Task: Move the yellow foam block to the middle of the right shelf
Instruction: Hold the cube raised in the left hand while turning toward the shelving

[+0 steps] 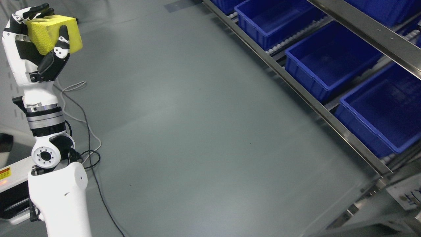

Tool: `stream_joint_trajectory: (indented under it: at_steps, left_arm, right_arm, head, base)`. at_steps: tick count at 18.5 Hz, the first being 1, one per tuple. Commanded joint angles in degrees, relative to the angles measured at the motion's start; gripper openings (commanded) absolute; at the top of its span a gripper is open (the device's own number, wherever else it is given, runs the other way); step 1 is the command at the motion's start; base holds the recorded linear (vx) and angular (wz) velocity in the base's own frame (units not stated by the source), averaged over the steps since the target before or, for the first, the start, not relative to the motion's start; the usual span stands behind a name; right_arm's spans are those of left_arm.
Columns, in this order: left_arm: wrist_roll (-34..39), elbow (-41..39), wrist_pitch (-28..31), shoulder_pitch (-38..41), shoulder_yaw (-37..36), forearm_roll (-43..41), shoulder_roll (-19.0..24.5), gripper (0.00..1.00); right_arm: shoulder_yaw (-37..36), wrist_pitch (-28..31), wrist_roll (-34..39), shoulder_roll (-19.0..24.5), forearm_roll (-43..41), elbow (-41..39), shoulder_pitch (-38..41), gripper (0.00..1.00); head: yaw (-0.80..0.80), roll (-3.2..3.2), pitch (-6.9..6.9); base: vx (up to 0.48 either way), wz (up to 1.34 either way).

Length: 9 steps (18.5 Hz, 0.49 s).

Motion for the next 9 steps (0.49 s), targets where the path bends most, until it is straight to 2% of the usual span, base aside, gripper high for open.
stream_joint_trajectory:
  at_steps: [1, 9]
  left_arm:
    - [-0.09, -0.11, 0.26, -0.31, 0.15, 0.06, 0.96, 0.22]
    - [-0.09, -0.11, 0.26, -0.31, -0.12, -0.03, 0.96, 0.22]
  right_arm:
    - [0.00, 0.01, 0.04, -1.00, -0.09, -1.00, -0.09, 1.00]
    - [0.00, 0.01, 0.04, -1.00, 0.00, -1.00, -0.09, 1.00]
  head:
    - [0.00, 0.00, 0.00]
    - [0.00, 0.00, 0.00]
  base:
    - [0.062, 0.65]
    - [0.117, 0.44]
